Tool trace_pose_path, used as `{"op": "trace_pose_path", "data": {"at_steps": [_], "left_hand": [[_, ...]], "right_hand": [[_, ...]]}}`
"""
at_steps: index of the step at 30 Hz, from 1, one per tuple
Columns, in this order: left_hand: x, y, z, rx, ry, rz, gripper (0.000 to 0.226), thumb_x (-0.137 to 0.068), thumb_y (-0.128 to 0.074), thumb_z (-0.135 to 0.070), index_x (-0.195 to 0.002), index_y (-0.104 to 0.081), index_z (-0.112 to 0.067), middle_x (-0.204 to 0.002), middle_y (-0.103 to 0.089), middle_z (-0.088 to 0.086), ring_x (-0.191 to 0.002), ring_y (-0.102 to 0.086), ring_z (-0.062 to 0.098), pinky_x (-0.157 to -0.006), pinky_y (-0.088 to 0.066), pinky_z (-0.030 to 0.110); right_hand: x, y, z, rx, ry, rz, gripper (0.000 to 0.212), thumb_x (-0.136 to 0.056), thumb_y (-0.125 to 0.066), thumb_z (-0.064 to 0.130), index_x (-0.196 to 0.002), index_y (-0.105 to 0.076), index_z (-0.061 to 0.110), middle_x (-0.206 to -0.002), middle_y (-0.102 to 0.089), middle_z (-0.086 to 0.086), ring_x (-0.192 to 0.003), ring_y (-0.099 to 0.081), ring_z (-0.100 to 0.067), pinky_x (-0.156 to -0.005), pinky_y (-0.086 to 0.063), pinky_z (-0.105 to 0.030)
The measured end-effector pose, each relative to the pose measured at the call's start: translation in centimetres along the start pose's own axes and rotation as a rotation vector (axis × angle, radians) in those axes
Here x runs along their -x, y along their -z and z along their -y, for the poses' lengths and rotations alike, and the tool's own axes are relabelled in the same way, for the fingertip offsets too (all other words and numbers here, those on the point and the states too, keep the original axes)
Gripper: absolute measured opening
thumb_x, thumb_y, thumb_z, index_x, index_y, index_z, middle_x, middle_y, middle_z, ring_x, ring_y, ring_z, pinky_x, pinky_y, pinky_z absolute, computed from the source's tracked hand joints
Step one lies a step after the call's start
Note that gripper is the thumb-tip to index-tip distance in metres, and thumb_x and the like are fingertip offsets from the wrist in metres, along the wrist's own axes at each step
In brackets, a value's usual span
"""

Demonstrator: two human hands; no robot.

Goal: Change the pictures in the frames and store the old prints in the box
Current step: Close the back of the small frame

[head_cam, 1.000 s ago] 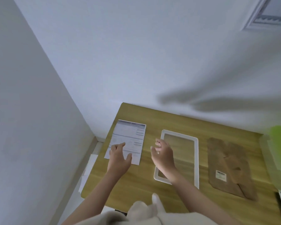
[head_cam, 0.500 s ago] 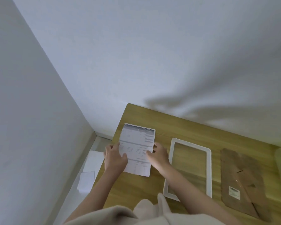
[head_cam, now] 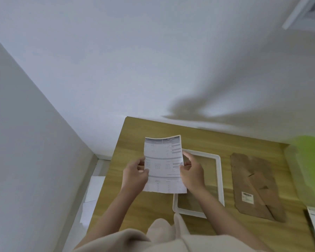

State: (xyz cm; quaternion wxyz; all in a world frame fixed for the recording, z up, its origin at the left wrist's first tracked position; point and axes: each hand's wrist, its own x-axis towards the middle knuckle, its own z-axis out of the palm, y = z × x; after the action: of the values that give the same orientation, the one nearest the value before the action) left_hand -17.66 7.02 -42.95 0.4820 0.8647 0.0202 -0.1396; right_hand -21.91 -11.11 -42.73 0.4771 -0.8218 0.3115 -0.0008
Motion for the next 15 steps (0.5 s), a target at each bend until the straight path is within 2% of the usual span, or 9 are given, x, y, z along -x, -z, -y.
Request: {"op": "trace_pose_path", "data": {"at_steps": [5,11,13,15], "left_hand": [[1.5,-4.2,-2.2,0.009,-0.121,0.136,0.037,-0.080,-0.064,-0.006,-0.115,-0.061,-0.015,-0.103,-0.065,-0.004,-0.082,-0.060,0.003,-0.066,-0.045,0.011],[3.1,-7.9,-2.3,-0.066,-0.169,0.293,0.043,-0.080,-0.065,-0.010,-0.122,-0.057,-0.013,-0.107,-0.062,-0.003,-0.084,-0.062,0.003,-0.075,-0.051,0.016],[3.3,-8.3,-2.0,-0.103,-0.183,0.317,0.041,-0.080,-0.065,-0.008,-0.120,-0.058,-0.012,-0.105,-0.060,-0.002,-0.084,-0.061,0.005,-0.072,-0.048,0.012],[3.3,-8.5,-1.9,-0.134,-0.205,0.328,0.039,-0.080,-0.064,-0.007,-0.119,-0.059,-0.011,-0.101,-0.058,-0.002,-0.085,-0.060,0.007,-0.069,-0.045,0.009]], "right_hand": [[0.9,4.5,-3.2,0.020,-0.034,-0.104,0.052,-0.088,-0.052,0.001,-0.133,-0.051,0.026,-0.096,-0.063,-0.003,-0.069,-0.055,-0.009,-0.055,-0.047,-0.015],[2.0,7.4,-6.7,0.017,-0.094,-0.151,0.046,-0.087,-0.053,0.000,-0.126,-0.055,0.023,-0.089,-0.065,-0.004,-0.068,-0.060,-0.020,-0.051,-0.049,-0.029],[2.3,7.7,-7.2,0.051,-0.095,-0.142,0.040,-0.084,-0.054,0.000,-0.115,-0.058,0.024,-0.089,-0.067,-0.005,-0.076,-0.064,-0.025,-0.062,-0.055,-0.039],[2.5,7.8,-7.6,0.092,-0.081,-0.127,0.040,-0.082,-0.057,0.000,-0.111,-0.059,0.026,-0.091,-0.065,-0.002,-0.084,-0.064,-0.024,-0.072,-0.056,-0.041]]}}
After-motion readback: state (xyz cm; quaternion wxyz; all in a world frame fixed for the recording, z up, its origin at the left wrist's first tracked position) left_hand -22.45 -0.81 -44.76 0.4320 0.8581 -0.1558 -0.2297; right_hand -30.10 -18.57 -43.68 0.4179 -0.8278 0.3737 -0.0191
